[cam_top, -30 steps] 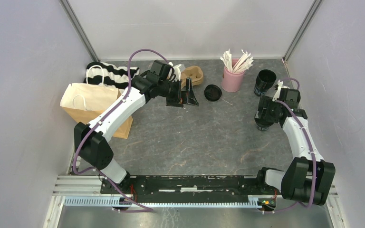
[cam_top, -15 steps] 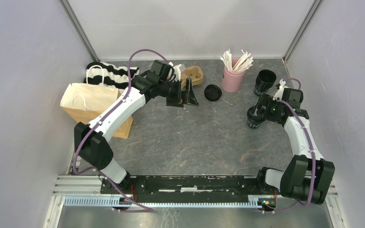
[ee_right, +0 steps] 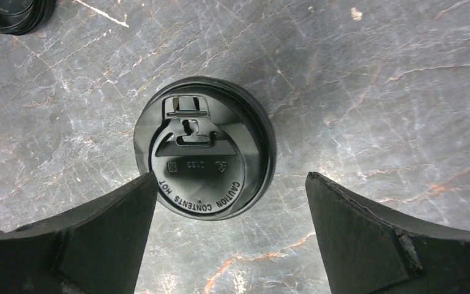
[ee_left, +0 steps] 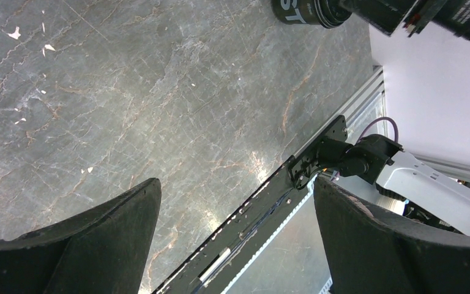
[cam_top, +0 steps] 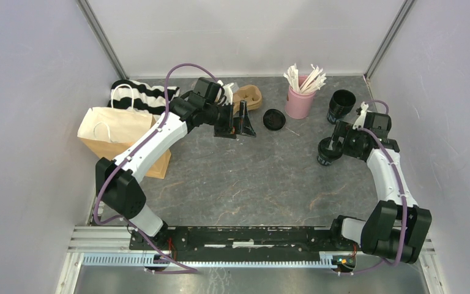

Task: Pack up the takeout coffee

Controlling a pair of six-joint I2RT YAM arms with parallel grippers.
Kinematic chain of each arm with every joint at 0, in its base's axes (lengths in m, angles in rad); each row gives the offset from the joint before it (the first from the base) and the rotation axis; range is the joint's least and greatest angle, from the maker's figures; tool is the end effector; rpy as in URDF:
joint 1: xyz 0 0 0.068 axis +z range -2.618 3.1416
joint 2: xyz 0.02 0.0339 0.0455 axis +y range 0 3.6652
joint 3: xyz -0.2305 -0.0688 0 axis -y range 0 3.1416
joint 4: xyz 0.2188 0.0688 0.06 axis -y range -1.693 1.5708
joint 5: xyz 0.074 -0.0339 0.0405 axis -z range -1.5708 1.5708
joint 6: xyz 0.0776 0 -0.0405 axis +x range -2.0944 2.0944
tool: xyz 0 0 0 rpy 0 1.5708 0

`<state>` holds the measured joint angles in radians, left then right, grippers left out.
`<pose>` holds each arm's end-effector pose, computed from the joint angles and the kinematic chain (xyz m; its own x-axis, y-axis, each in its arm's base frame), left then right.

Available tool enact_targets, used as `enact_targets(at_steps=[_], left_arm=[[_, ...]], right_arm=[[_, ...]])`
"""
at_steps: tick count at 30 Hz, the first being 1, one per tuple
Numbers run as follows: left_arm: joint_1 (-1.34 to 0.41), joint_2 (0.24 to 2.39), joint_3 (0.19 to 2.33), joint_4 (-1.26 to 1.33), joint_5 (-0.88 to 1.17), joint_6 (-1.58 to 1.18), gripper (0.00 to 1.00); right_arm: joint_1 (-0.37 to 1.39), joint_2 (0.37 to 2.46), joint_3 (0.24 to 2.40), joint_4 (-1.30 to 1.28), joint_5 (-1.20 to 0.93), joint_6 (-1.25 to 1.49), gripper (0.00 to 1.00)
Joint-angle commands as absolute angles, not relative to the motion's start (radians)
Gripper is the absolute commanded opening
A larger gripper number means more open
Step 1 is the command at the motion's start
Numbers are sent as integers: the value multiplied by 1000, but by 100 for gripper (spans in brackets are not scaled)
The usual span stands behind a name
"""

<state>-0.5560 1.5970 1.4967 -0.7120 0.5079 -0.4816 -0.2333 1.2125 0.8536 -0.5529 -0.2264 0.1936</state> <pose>0.2751 -0.2154 0.2788 -0.8916 0.0776 -0.4461 0.3750 0.6787 -0.6315 0.2538 -0.0424 0.1904 -0.7372 0.3679 -0.5667 0.2378 0.9264 0.2920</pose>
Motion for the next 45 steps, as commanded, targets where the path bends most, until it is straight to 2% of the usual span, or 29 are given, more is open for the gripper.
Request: enact_targets(at_steps=[1, 11, 23, 27, 34, 40, 45], left_arm=[[-554, 1590, 1556, -733, 513, -406, 100], [-554, 1522, 1576, -764, 450, -312, 100], [-556, 1497, 1587, -795, 377, -226, 100], [-554, 1524, 1607, -824, 313, -186, 100], [-533, 1582, 1654, -870, 268, -171, 100], [-515, 1617, 1661, -865, 291, -179, 100], [-495, 1624, 1654, -862, 308, -187, 100]], right_arm=[[-237, 1211, 975, -611, -148, 159, 98], [-165, 1312, 1203, -670, -79, 119, 97], [-95, 1474, 1470, -694, -37, 115, 88], [-97, 1557, 1517, -601, -52, 108, 81], [-133, 1753, 1612, -514, -149, 156, 57], [-172, 1864, 1711, -508, -211, 157, 52], [-203, 1896, 1712, -469, -297, 180, 47]])
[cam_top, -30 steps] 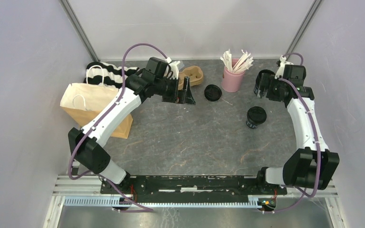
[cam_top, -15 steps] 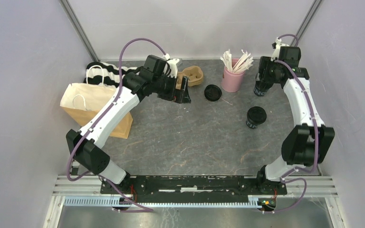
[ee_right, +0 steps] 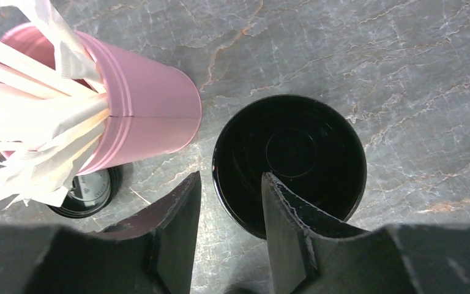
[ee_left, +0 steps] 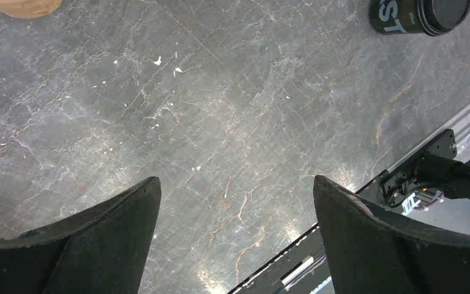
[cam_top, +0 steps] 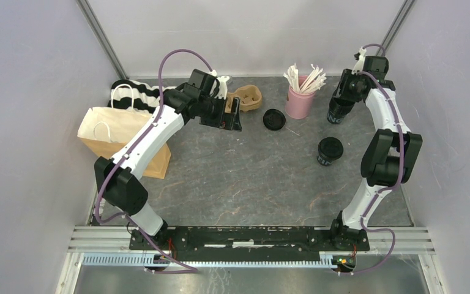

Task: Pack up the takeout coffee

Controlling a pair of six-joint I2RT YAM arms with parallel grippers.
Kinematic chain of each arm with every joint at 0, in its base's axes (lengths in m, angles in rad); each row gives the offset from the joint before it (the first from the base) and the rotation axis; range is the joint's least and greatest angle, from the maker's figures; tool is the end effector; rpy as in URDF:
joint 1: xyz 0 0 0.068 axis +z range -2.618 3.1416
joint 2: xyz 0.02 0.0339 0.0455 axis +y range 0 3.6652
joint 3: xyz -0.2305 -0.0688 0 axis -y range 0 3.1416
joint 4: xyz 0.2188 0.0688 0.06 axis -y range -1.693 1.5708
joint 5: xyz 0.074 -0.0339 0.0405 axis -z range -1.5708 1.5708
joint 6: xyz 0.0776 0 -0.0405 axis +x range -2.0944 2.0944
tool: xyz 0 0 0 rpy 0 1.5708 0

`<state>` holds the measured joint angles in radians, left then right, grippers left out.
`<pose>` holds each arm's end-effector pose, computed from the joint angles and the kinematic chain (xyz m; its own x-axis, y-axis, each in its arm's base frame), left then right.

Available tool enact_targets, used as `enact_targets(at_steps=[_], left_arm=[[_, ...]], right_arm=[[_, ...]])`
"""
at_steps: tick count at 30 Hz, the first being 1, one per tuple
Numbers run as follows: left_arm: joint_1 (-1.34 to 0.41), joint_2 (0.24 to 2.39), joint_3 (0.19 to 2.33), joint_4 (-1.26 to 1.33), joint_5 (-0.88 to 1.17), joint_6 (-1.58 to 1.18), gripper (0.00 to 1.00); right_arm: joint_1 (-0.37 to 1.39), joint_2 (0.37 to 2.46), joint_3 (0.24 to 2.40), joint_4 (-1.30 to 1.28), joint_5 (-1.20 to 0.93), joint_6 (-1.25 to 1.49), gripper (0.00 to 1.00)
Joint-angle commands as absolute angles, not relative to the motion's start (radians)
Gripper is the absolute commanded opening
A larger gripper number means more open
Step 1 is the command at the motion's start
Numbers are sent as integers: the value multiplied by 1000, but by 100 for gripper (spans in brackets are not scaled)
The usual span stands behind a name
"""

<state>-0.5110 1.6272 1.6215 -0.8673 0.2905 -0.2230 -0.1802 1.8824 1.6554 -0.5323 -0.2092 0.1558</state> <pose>0.2922 -0.1893 0.2887 -0.7910 0.2005 -0.5781 0.4657 0.8101 -0.3561 0.4221 -0.0605 0.2389 -0.6649 0.2754 -0.6943 0.1319 0.9582 0.2538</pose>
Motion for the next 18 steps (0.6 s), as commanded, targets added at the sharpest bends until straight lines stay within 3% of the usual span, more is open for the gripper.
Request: enact_targets(at_steps=[1, 10, 18], left_arm=[[-493, 1626, 1654, -861, 311, -189, 100], [-483, 1637, 1655, -857, 325, -192, 100], [-480, 1643, 1657, -855, 331, -191, 100]], right_arm=[[-207, 1903, 1715, -467, -307, 184, 45], [-235, 1948, 1684, -403, -408, 259, 36], [-242, 1958, 1664, -370, -444, 293, 35]])
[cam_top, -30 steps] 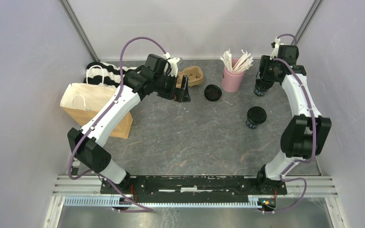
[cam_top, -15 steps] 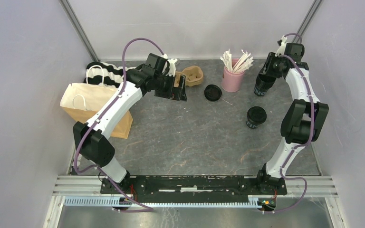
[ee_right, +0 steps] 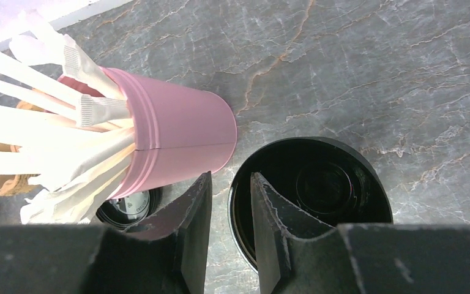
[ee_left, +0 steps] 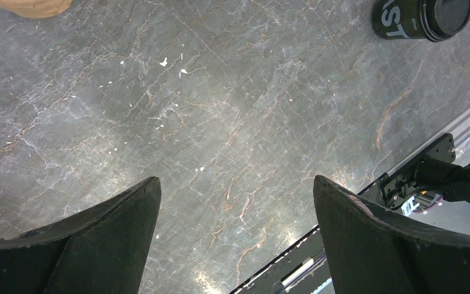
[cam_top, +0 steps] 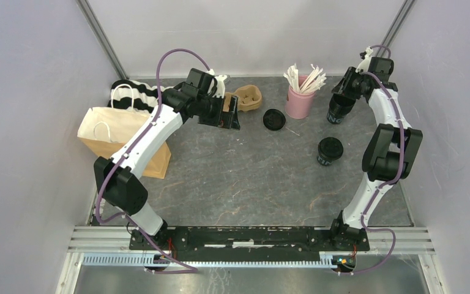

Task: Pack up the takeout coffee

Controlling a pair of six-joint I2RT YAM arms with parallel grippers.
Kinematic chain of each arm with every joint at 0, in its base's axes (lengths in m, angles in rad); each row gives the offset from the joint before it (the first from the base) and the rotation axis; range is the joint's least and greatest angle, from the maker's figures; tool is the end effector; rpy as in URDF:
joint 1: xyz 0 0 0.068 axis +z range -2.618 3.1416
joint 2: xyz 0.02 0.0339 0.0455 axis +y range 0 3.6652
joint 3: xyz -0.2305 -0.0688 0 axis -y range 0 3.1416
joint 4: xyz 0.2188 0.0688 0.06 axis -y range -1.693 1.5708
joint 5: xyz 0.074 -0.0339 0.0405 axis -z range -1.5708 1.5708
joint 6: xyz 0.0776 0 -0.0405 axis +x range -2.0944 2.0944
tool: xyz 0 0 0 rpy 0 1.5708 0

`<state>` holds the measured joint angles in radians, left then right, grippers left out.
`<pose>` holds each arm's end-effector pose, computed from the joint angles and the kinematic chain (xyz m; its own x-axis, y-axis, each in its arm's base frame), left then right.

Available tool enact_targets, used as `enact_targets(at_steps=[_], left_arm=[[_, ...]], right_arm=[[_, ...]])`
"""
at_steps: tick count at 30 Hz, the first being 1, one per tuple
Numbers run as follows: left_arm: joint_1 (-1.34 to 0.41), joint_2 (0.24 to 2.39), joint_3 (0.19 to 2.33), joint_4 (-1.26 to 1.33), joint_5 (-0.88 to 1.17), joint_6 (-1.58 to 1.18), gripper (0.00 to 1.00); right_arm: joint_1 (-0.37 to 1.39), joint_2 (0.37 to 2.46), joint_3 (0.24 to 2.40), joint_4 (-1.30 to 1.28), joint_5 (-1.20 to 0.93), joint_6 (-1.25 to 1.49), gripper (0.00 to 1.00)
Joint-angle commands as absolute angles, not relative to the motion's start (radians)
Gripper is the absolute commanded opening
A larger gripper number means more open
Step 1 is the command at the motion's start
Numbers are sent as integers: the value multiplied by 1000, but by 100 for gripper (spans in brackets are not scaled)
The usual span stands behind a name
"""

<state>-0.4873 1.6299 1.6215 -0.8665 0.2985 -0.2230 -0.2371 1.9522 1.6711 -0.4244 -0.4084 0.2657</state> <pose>0.2967 -0.1831 0.2880 -0.7972 0.1832 -0.5753 0.4489 0.8170 -0.3619 0.4380 -0.0741 0.2302 -0.6287 0.3999 -0.6670 0.0899 0.8893 0.4484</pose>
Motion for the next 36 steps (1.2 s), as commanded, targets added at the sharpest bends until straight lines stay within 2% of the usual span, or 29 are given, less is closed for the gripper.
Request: enact_targets(at_steps=[1, 11, 20, 31, 36], left_arm=[[-479, 1643, 1657, -855, 331, -190, 100], [-476, 1647, 1652, -853, 345, -194, 100], [-476, 1643, 1649, -851, 344, -194, 100], [-474, 1643, 1644, -847, 357, -198, 100], [-474, 1643, 1641, -846, 358, -197, 100]], right_arm=[[-243, 1958, 1661, -370, -444, 295, 35], [-244, 1966, 1630, -361, -444, 296, 34], [-248, 1954, 1610, -335, -453, 313, 22], [-256, 1930, 1603, -334, -467, 312, 28], [-258, 1925, 1593, -325, -474, 315, 24]])
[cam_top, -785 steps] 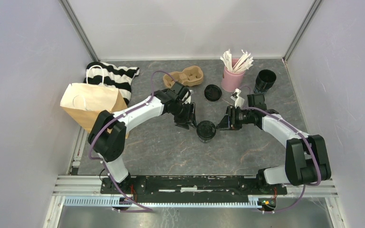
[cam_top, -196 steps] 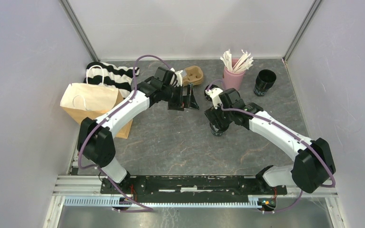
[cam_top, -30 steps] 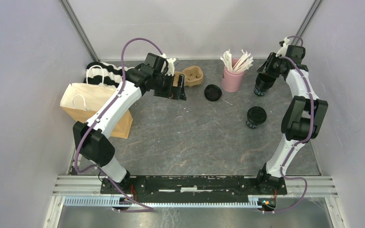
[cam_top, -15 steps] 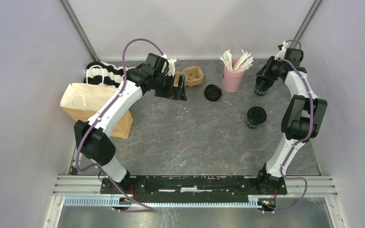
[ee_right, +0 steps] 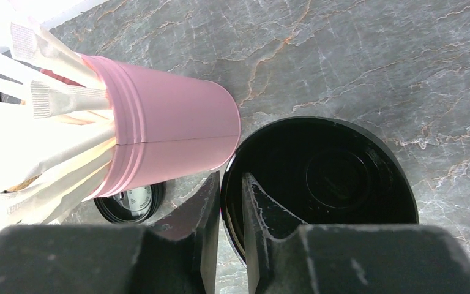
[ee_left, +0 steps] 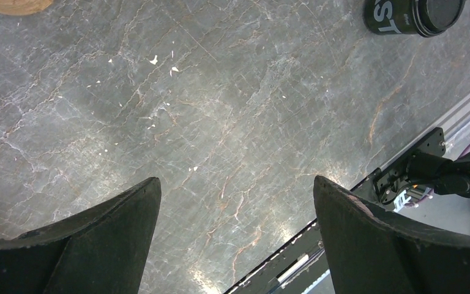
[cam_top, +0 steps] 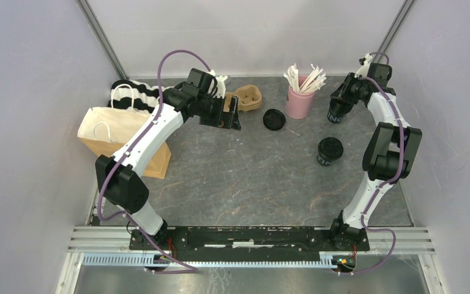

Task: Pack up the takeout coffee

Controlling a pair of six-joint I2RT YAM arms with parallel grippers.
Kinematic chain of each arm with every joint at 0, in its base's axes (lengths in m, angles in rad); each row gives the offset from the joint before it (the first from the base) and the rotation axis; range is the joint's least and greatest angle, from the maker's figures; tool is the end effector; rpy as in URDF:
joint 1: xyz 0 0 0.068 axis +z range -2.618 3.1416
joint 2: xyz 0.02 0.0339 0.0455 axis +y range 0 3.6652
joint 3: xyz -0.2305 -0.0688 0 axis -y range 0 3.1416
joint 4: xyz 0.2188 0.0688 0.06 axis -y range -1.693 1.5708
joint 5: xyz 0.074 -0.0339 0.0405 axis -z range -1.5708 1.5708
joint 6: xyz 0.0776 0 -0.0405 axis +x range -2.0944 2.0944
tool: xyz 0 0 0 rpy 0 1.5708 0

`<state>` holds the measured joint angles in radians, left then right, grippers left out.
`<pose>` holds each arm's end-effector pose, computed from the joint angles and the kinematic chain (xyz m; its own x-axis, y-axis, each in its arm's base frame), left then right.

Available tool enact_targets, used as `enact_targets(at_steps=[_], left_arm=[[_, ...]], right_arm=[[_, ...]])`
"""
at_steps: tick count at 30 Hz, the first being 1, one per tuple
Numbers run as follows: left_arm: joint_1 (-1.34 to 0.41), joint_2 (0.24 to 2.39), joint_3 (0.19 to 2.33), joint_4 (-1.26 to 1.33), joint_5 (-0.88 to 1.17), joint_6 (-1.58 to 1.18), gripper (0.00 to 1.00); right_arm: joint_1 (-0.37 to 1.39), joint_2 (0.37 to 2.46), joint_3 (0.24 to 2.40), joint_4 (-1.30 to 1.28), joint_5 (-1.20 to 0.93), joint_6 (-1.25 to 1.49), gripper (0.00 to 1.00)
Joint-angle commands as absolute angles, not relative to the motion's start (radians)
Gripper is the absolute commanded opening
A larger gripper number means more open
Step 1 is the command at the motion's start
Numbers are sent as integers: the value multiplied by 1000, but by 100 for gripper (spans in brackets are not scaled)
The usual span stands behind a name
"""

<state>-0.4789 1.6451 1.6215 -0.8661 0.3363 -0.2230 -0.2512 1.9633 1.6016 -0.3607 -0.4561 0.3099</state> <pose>0.2988 -0.1840 0.2838 -0.8094 0.1850 -0.5574 0.4516 0.8028 -0.3893 0.4365 -0.0767 0.2102 -0.6395 0.4468 -0.6257 0.1030 0.8563 0.5061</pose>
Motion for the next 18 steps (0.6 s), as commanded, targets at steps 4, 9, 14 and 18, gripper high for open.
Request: enact_targets(at_steps=[4, 9, 14, 18], left_arm=[[-474, 1643, 1643, -845, 359, -197, 100], [-474, 1644, 1643, -847, 360, -199, 100], [-474, 1641, 1641, -847, 360, -198, 100], [-474, 1640, 1640, -847, 362, -199, 100]], right_arm=[[-260, 1917, 1586, -306, -483, 325, 21], [-262, 1915, 1592, -304, -492, 330, 22], [-264, 1906, 1591, -303, -492, 329, 22], [-266, 1897, 1588, -309, -491, 321, 21]])
